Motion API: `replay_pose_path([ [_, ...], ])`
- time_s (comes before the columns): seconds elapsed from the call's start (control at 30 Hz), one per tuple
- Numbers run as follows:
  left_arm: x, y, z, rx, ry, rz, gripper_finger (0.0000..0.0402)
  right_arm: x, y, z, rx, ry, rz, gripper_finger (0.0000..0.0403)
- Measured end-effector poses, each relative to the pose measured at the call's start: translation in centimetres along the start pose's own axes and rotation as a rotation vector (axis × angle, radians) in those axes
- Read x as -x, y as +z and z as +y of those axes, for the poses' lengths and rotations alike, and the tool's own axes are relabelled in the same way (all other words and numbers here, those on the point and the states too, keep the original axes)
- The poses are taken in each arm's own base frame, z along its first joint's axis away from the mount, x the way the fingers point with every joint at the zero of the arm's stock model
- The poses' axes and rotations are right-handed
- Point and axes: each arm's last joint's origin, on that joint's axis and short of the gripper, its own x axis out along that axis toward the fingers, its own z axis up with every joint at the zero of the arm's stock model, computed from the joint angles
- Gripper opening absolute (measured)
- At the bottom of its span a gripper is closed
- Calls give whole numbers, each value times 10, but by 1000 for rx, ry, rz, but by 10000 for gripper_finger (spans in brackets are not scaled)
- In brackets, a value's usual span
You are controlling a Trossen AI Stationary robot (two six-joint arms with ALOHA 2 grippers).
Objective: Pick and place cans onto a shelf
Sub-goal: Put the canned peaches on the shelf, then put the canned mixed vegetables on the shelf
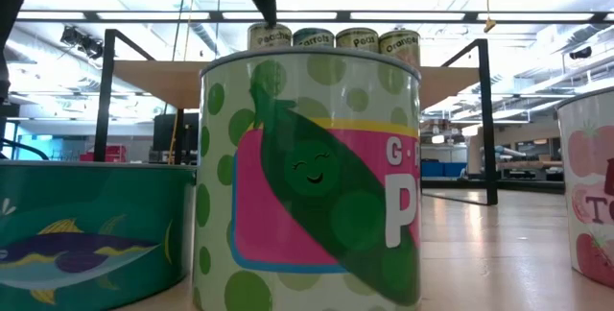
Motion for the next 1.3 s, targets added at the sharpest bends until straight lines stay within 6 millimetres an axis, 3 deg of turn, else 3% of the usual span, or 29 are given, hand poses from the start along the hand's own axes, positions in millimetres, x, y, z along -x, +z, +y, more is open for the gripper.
replay_pose_path([
  [0.33, 21, -4, -13, -20, -1, -68, 162, 0, 0, 0, 21, -1, 3, 393],
  [0.57, 36, 11, -41, -4, -329, -254, 162, -5, -2, 6, 11, 79, 79, 393],
  [0.7, 45, 19, -54, 47, -388, -358, 162, -14, -5, 15, 25, 149, 161, 393],
  [0.9, 57, 17, -78, 121, -434, -367, 162, -30, -15, 41, 56, 243, 275, 393],
  [1.1, 73, 3, -113, -99, -405, -386, 160, -39, -30, 82, 80, 331, 313, 383],
  [1.3, 73, -11, -118, -242, -358, -295, 142, -54, -49, 113, -13, 316, 392, 358],
])
